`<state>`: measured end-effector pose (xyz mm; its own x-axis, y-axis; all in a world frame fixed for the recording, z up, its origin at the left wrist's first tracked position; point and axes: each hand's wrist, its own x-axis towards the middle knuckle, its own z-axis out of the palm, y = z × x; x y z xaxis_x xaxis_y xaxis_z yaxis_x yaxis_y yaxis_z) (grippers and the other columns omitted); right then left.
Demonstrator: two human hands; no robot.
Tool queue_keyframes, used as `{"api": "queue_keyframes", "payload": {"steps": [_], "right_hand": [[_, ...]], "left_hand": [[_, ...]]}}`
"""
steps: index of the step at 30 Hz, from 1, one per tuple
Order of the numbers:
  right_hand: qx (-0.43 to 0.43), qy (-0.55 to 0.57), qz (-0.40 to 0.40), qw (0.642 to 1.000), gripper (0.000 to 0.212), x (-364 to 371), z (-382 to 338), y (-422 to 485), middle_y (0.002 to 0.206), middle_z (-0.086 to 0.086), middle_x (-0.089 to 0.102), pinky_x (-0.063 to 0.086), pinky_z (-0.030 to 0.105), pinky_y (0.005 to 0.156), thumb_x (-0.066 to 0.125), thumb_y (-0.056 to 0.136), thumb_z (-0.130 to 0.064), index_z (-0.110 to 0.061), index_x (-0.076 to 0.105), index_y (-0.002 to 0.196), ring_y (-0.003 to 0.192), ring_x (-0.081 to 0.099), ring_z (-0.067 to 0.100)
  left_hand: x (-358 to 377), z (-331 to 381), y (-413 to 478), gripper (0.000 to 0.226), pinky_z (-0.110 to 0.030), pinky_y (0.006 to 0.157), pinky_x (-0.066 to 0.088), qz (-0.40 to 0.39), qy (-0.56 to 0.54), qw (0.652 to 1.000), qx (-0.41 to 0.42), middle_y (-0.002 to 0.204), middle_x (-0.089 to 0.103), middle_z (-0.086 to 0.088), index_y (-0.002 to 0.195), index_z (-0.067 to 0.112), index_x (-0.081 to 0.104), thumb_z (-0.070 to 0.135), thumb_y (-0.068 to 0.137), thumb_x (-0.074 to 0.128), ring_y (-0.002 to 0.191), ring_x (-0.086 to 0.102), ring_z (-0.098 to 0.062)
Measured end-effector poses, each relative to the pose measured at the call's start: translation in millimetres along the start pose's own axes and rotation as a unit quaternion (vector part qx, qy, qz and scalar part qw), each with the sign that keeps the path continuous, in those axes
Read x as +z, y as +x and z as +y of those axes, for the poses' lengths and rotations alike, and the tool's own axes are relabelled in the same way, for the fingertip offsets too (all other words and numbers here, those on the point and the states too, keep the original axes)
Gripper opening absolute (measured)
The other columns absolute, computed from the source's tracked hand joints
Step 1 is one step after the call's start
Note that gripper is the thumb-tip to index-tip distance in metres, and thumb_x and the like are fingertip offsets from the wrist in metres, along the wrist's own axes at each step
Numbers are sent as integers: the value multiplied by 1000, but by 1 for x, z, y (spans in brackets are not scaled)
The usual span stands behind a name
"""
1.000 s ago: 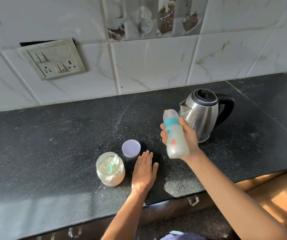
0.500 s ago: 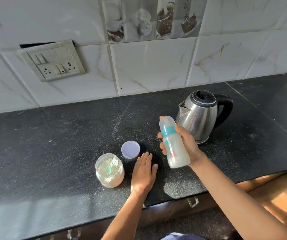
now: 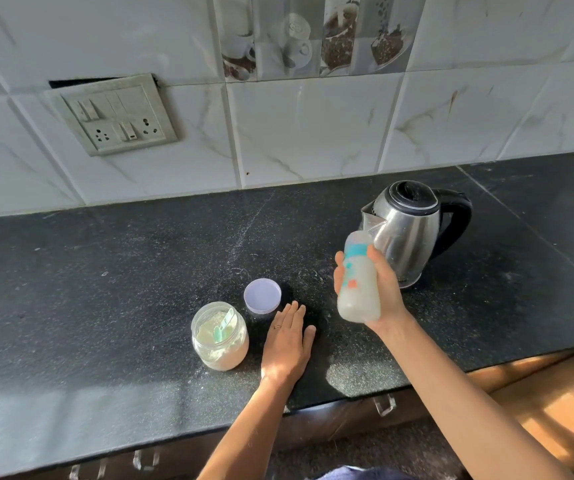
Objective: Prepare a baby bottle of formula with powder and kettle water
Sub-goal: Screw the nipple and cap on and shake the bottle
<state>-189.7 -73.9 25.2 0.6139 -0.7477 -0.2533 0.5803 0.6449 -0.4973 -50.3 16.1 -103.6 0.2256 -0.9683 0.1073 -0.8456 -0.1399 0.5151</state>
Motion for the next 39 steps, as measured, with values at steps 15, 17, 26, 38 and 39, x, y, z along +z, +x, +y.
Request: {"api": "queue_keyframes", "payload": {"steps": [15, 17, 26, 38, 39], "right_hand": [[-19, -148, 48, 988, 53, 13, -5, 4, 109, 8, 67, 54, 30, 74, 55, 85, -44, -14, 52, 129, 94, 67, 18], [-45, -190, 43, 980, 52, 12, -6, 9, 115, 10, 67, 52, 30, 72, 47, 91, -42, -21, 44, 138, 94, 67, 19], [9, -9, 2, 1000, 69, 11, -9, 11, 97, 10, 57, 58, 28, 62, 83, 63, -38, -9, 52, 117, 71, 66, 18], [-1, -69, -51, 996, 49, 9, -15, 7, 133, 19, 55, 56, 30, 62, 55, 88, -39, -22, 50, 134, 69, 63, 22], [-1, -55, -44, 998, 48, 10, -14, 7, 130, 19, 57, 56, 30, 62, 49, 91, -39, -22, 49, 135, 67, 63, 22]], "left_hand": [[-4, 4, 0, 60, -19, 112, -3, 13, -8, 1000, -6, 153, 32, -1, 143, 16, 39, 49, 96, 20, 143, 22, -14], [-3, 3, 1, 50, -19, 113, -2, 14, -11, 1000, -7, 153, 32, -1, 143, 16, 39, 41, 100, 32, 143, 21, -13], [-2, 4, 1, 59, -19, 113, -1, 22, -8, 1000, -3, 152, 34, -1, 142, 16, 40, 48, 96, 22, 143, 22, -13], [0, 3, 2, 49, -18, 113, -3, 28, -10, 1000, -2, 153, 31, 1, 144, 17, 38, 39, 100, 35, 144, 18, -10], [0, 2, 3, 49, -18, 113, -3, 28, -11, 1000, -3, 153, 31, 1, 144, 17, 38, 39, 100, 35, 144, 18, -10]]}}
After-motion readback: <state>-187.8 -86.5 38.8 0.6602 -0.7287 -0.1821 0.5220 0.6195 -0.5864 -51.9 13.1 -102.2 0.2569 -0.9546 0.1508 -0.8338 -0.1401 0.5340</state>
